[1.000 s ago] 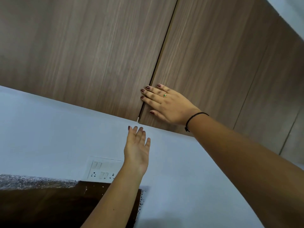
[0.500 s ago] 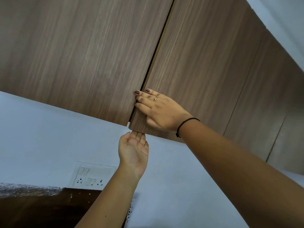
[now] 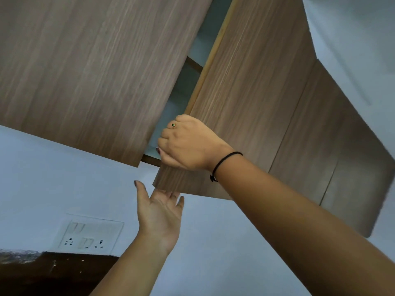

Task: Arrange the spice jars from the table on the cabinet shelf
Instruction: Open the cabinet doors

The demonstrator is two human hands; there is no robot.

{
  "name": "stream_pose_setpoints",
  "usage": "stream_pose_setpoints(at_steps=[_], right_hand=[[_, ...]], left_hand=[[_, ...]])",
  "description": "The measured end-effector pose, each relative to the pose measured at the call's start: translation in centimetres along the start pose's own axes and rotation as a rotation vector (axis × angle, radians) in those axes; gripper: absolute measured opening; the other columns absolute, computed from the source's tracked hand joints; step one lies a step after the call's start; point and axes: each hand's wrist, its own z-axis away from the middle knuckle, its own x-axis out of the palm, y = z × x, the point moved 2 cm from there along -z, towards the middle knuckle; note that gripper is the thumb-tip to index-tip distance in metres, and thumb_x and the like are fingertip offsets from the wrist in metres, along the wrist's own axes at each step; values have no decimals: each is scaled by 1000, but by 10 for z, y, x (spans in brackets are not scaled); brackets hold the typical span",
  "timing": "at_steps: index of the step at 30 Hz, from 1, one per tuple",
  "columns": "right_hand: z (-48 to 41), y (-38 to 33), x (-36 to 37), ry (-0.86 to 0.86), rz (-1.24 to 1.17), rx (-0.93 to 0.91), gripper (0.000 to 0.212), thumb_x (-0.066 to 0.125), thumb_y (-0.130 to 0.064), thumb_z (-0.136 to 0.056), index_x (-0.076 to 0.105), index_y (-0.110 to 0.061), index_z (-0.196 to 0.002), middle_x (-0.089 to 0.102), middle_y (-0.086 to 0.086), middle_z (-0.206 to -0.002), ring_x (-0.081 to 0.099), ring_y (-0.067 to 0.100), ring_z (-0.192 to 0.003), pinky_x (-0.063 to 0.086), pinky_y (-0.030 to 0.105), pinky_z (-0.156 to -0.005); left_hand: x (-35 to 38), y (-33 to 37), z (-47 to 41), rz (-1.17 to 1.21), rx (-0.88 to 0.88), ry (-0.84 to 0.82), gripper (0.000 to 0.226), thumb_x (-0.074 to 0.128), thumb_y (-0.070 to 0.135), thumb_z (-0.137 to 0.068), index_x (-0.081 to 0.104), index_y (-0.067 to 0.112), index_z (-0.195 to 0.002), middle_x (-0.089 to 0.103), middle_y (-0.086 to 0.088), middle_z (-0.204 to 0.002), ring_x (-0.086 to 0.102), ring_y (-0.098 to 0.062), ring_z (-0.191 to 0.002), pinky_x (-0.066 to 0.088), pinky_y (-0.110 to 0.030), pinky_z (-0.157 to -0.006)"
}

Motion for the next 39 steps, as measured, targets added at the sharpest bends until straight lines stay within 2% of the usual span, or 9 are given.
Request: stream_pose_setpoints(at_steps=[3,8,12,16,21,28,31,34,39], right_hand=[[8,-1,-10,-24,39,-34,43,37,-29,-95,56,-13,-61,51,2,-55,42,22,-50,33,35,-60],[29,-2,-34,37,31,-53,41,36,-27,-96,54,-11,-62,49,4,-57,43,24,-53,30,35,-60],[49,-3,-55,65,-3,-60,40,36,-25,-96,56,-9,-65,49,5,-59,44,25,-55,37,37,-60],[67,-3,-74,65,-14,-83,38,37,-23,-95,56,-7,-67,49,6,-61,45,25,-57,43,38,-62],[86,-6,-94,63,-5,-103,37,37,-21,-94,56,-7,-66,49,6,-61,46,25,-56,44,37,-62],[123,-8,-126,-10,7,-101,37,39,-24,-93,63,-8,-71,51,5,-65,48,24,-59,46,38,-65],[146,-9,-144,-61,6,-102,36,40,-24,-92,66,-8,-74,54,6,-67,53,25,-61,49,39,-69],[166,-9,-162,-131,1,-106,35,42,-24,-93,69,-7,-78,58,8,-70,59,26,-66,50,41,-78],[195,-11,-187,-225,17,-146,28,49,-21,-89,69,-6,-77,63,9,-73,64,27,-69,52,39,-77]], left_hand=[[7,-17,8,84,-75,17,56,25,53,-103,54,21,-139,61,-4,-136,49,-19,-133,25,-43,-119],[25,-33,22,239,-327,80,42,42,27,-102,61,-7,-117,60,-25,-130,56,-40,-125,42,-50,-110],[43,-34,28,377,-450,-147,50,48,29,-101,49,-4,-139,51,-27,-141,49,-45,-132,49,-50,-102],[50,-47,39,401,-472,-163,57,57,20,-85,53,-5,-137,57,-28,-135,52,-43,-130,35,-47,-116],[58,-65,55,391,-437,-188,57,55,15,-83,53,-3,-136,58,-25,-135,55,-40,-128,37,-47,-115],[70,-83,75,547,-591,-172,42,46,8,-93,55,-10,-130,60,-23,-133,57,-29,-128,52,-45,-96],[78,-92,88,499,-612,-127,34,52,9,-91,63,-12,-115,70,-25,-111,71,-29,-104,54,-48,-90],[86,-102,98,415,-623,-101,26,53,12,-93,67,-9,-101,74,-24,-94,76,-29,-76,62,-45,-69],[92,-132,106,341,-663,-132,38,57,15,-91,61,-3,-125,73,-23,-105,76,-28,-82,63,-37,-63]])
